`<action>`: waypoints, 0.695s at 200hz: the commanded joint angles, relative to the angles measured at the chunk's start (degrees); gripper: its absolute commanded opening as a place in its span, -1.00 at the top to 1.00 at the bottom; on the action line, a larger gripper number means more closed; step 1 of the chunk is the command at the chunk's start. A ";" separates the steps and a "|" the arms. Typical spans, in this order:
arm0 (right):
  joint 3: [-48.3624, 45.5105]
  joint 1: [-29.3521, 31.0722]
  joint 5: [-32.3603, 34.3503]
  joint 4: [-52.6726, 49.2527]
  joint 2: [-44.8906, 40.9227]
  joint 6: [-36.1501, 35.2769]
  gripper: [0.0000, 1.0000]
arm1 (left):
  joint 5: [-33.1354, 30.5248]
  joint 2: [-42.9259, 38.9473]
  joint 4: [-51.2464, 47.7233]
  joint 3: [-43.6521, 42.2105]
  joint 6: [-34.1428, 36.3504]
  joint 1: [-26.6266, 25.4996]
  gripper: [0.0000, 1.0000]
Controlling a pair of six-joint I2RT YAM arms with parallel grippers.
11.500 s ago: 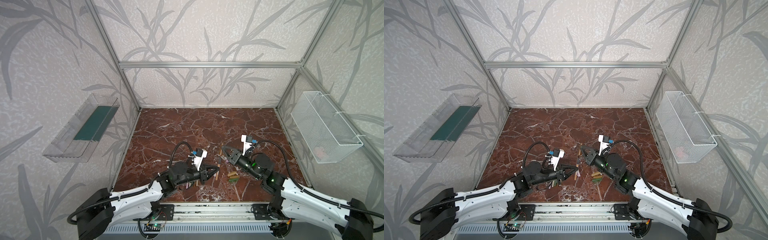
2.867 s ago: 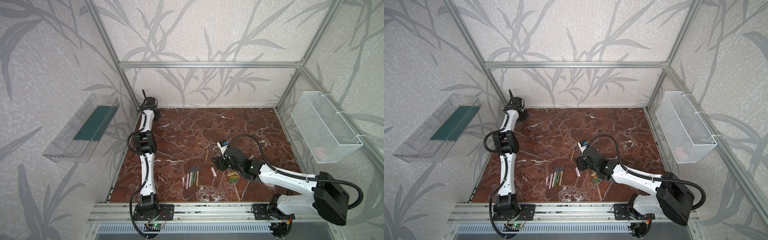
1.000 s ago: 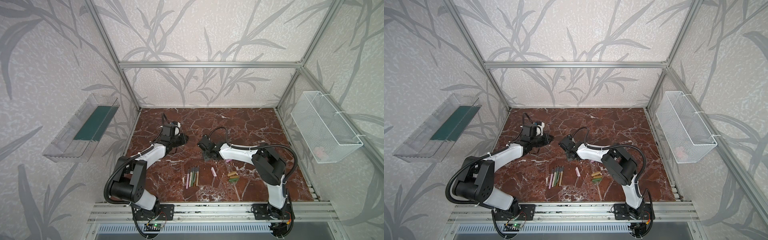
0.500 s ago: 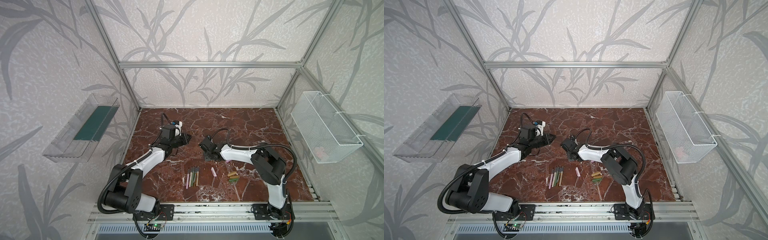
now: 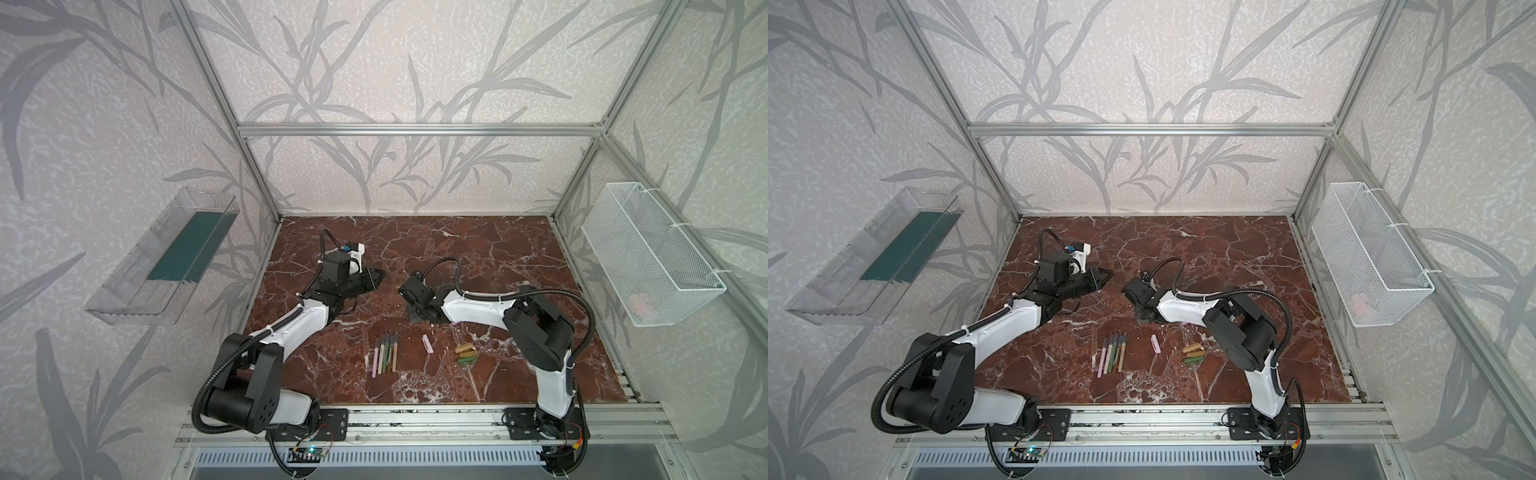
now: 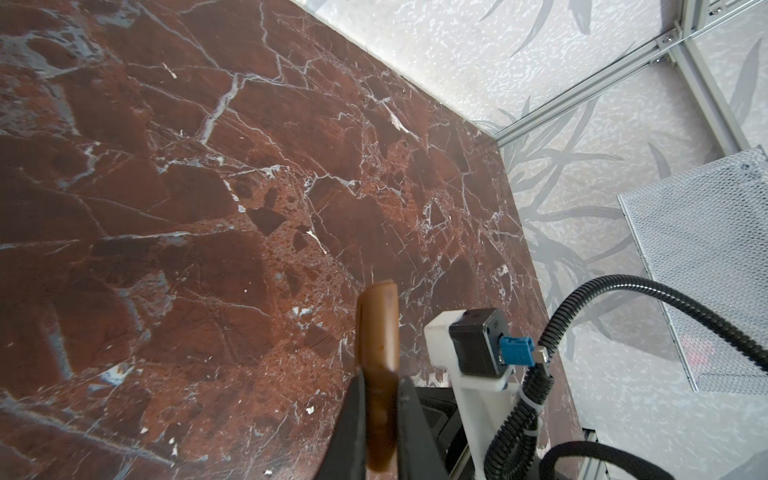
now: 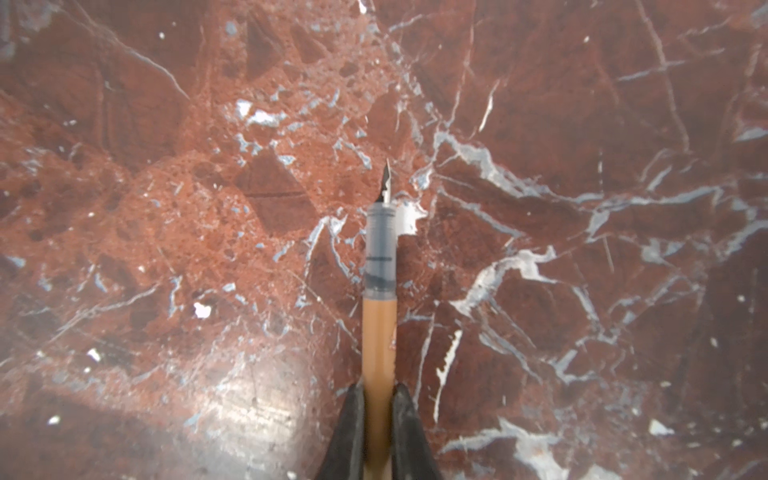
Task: Insert the pens into the pen caps
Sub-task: 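Close the right gripper on the brown pen body and lift it, then raise the pen nib toward the cap held upright in the left gripper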
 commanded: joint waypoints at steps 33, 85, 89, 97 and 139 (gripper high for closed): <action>-16.38 0.47 -12.09 17.51 -20.45 -0.47 1.00 | -3.30 -9.35 14.20 -6.36 -6.79 -5.82 1.00; -28.27 7.97 -16.34 35.49 -34.76 -1.47 1.00 | -4.84 -10.68 33.16 -12.22 -13.38 -8.66 1.00; -29.10 9.79 -16.29 36.86 -35.58 -1.48 1.00 | -4.82 -10.68 34.57 -12.62 -13.88 -8.76 1.00; -30.65 10.59 -16.00 38.55 -37.14 -1.33 1.00 | -4.97 -10.75 37.12 -13.38 -14.62 -8.90 1.00; -32.18 13.03 -13.01 38.49 -40.66 -2.29 1.00 | -6.88 -13.72 38.08 -15.15 -14.88 -9.56 1.00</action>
